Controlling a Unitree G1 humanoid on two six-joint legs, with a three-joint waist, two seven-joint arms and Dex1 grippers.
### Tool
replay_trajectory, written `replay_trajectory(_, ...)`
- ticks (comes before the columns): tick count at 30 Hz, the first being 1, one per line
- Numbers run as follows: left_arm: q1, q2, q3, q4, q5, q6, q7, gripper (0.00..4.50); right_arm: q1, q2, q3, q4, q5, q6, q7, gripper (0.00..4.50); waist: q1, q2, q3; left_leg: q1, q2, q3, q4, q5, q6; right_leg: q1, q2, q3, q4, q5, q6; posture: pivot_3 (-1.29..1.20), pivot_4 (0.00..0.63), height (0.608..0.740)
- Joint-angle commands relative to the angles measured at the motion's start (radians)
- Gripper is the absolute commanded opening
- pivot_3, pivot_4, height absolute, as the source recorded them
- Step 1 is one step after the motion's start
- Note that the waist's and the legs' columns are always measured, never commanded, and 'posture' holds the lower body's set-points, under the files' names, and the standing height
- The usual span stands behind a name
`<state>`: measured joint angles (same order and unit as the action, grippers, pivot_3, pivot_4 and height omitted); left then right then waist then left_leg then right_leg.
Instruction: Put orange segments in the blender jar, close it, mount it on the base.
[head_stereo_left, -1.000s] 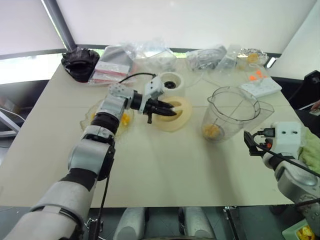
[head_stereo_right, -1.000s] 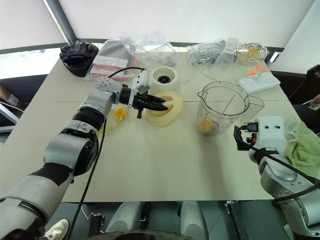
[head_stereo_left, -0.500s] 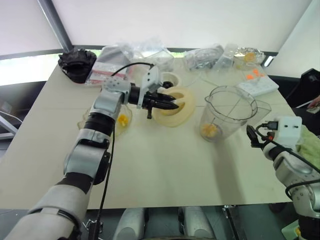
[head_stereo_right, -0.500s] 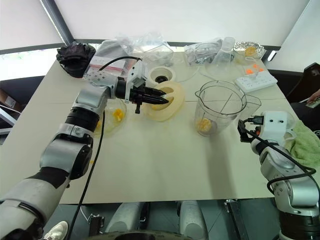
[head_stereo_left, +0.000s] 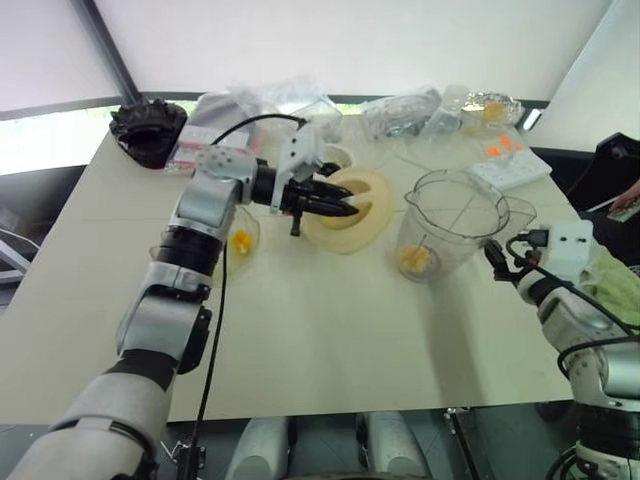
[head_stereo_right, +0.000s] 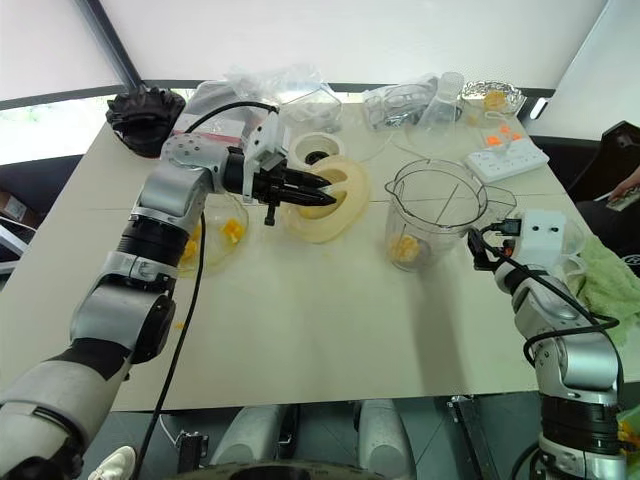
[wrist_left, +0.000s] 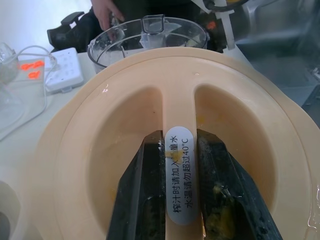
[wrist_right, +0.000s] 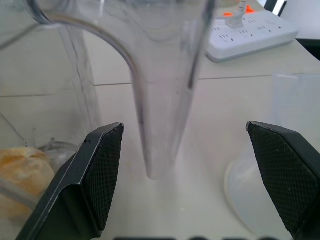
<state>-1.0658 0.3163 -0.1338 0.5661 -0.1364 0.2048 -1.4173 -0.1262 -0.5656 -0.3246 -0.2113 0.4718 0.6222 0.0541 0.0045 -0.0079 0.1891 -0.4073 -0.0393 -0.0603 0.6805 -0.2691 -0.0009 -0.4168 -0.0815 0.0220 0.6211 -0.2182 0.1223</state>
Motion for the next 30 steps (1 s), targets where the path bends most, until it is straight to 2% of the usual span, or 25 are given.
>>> replay_trajectory(1, -0.012, 0.012, 0.006, -0.036, -0.024, -0.018, 0.008, 0.29, -0.029, 0.009, -0.023, 0.002, -0.026, -0.025, 0.016, 4.08, 0.000, 0.000, 0.000, 0.000, 0.000, 0.000, 0.000, 0.000, 0.000, 0.000, 0.000, 0.000, 0.000, 0.000, 0.000, 0.00, 0.150, 0.740)
replay_trajectory(13, -0.007, 0.014, 0.002, -0.049, -0.030, -0.029, 0.033, 0.29, -0.163, 0.046, -0.022, 0.191, -0.088, -0.123, 0.071, 4.08, -0.006, 0.000, 0.000, 0.000, -0.001, 0.000, -0.001, 0.000, 0.000, -0.002, 0.000, 0.000, 0.004, 0.000, 0.000, 0.00, 0.150, 0.740)
replay_trajectory(16, -0.005, 0.020, 0.002, -0.054, -0.029, -0.032, 0.036, 0.29, -0.181, 0.055, -0.015, 0.216, -0.102, -0.139, 0.079, 3.21, -0.011, 0.000, 0.000, 0.000, -0.001, 0.000, -0.001, 0.000, 0.000, -0.004, 0.000, 0.001, 0.006, 0.000, 0.000, 0.00, 0.150, 0.740)
replay_trajectory(18, -0.007, 0.025, 0.004, -0.058, -0.030, -0.031, 0.036, 0.29, -0.184, 0.063, -0.014, 0.218, -0.107, -0.142, 0.084, 2.25, -0.015, 0.000, 0.000, 0.000, -0.001, 0.000, -0.001, 0.000, 0.000, -0.004, 0.000, 0.001, 0.007, 0.000, 0.000, 0.00, 0.150, 0.740)
replay_trajectory(20, -0.018, 0.034, 0.009, -0.051, -0.032, -0.032, 0.035, 0.29, -0.182, 0.071, -0.014, 0.212, -0.111, -0.140, 0.088, 1.10, -0.018, 0.000, 0.000, 0.000, -0.001, 0.000, -0.001, 0.000, 0.000, -0.005, 0.000, 0.001, 0.008, 0.000, 0.000, 0.00, 0.150, 0.740)
replay_trajectory(21, -0.022, 0.037, 0.010, -0.050, -0.033, -0.032, 0.034, 0.29, -0.181, 0.074, -0.015, 0.208, -0.112, -0.139, 0.090, 0.93, -0.017, 0.000, 0.000, 0.000, -0.001, 0.000, -0.001, 0.000, 0.000, -0.005, 0.000, 0.001, 0.008, 0.000, 0.000, 0.00, 0.150, 0.740)
replay_trajectory(26, -0.091, 0.067, 0.033, -0.011, -0.055, -0.014, 0.012, 0.29, -0.163, 0.090, -0.026, 0.140, -0.097, -0.103, 0.078, 0.95, -0.016, 0.000, 0.000, -0.001, -0.001, 0.000, -0.001, 0.000, 0.000, -0.005, 0.000, 0.001, 0.008, 0.000, 0.000, 0.00, 0.150, 0.740)
replay_trajectory(30, -0.230, 0.101, 0.077, 0.085, -0.101, 0.011, -0.021, 0.29, -0.134, 0.124, -0.006, -0.008, -0.067, -0.038, 0.063, 0.95, -0.018, 0.000, 0.001, -0.001, -0.001, 0.000, -0.001, 0.000, 0.000, -0.007, 0.000, 0.001, 0.009, 0.000, 0.000, 0.00, 0.150, 0.740)
